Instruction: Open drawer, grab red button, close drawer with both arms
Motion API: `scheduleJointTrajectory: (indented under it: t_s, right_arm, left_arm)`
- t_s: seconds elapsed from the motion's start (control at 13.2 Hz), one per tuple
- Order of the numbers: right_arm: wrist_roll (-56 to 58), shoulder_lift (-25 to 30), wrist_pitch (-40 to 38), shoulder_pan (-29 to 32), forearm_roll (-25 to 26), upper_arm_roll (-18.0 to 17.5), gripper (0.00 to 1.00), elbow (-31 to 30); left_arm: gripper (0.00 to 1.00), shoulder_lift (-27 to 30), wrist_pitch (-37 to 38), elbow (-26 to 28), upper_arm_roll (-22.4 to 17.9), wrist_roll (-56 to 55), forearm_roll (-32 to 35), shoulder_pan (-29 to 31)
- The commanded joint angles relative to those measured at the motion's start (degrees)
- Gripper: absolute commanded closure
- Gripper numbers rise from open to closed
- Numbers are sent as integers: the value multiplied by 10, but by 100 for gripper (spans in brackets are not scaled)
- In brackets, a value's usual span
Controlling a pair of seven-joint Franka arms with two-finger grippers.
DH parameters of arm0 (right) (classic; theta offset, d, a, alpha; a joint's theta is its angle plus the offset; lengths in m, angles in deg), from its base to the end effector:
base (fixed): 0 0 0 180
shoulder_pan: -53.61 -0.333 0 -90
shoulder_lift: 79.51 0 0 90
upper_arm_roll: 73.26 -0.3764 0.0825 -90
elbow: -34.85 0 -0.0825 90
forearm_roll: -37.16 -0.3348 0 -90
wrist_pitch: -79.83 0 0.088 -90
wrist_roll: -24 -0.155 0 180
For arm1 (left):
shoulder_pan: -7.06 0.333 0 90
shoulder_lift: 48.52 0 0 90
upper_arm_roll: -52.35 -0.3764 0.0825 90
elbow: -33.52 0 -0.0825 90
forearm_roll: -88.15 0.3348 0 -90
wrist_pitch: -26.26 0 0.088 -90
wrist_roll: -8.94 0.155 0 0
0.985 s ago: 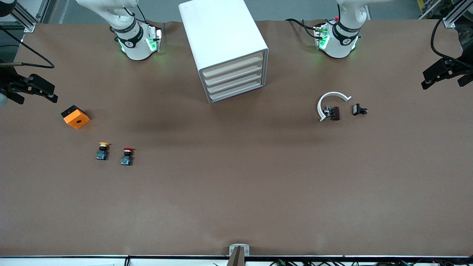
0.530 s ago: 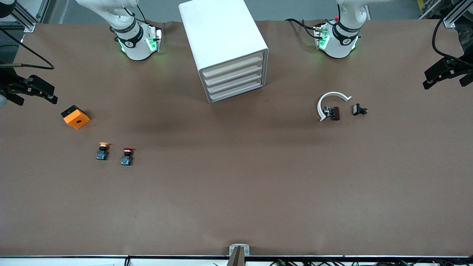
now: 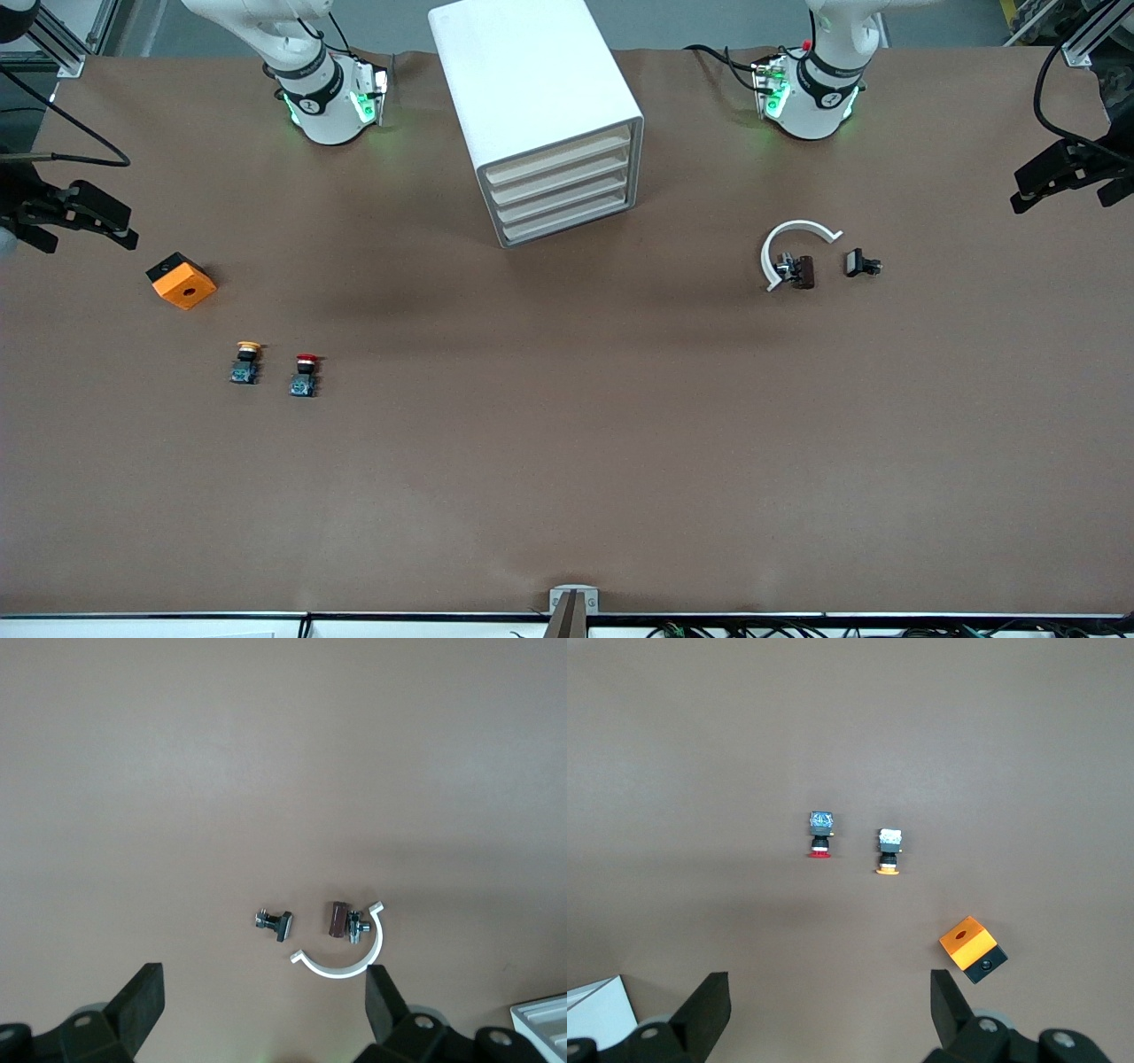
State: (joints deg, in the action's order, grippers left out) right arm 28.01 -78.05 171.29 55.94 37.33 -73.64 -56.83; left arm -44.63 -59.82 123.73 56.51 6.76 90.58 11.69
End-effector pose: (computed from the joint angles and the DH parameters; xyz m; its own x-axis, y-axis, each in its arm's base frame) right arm 0.4990 -0.0174 0.6395 0.9991 0.0360 0.0214 0.0359 -0.9993 0.0046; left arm 0.4729 0.0091 0.6627 0.9988 0.0493 -0.0025 0.0491 -0.9977 -0.0474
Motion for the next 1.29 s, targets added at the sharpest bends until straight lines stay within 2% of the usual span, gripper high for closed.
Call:
scheduleJointTrajectory:
  t_s: [0.0,0.68,1.21]
  right_arm:
    - [-4,-10,-6,-3,-4,1,0,16]
    - [-4,-10,-6,-3,-3,1,0,17]
    - [-4,-11,-6,-3,-3,1,0,18]
  left_arm:
    - [0,0,9,-4,-1,2,1,1]
    - [0,2,13,-6,0,10,-5,9]
    - [0,-12,13,-33,1,7,2,9]
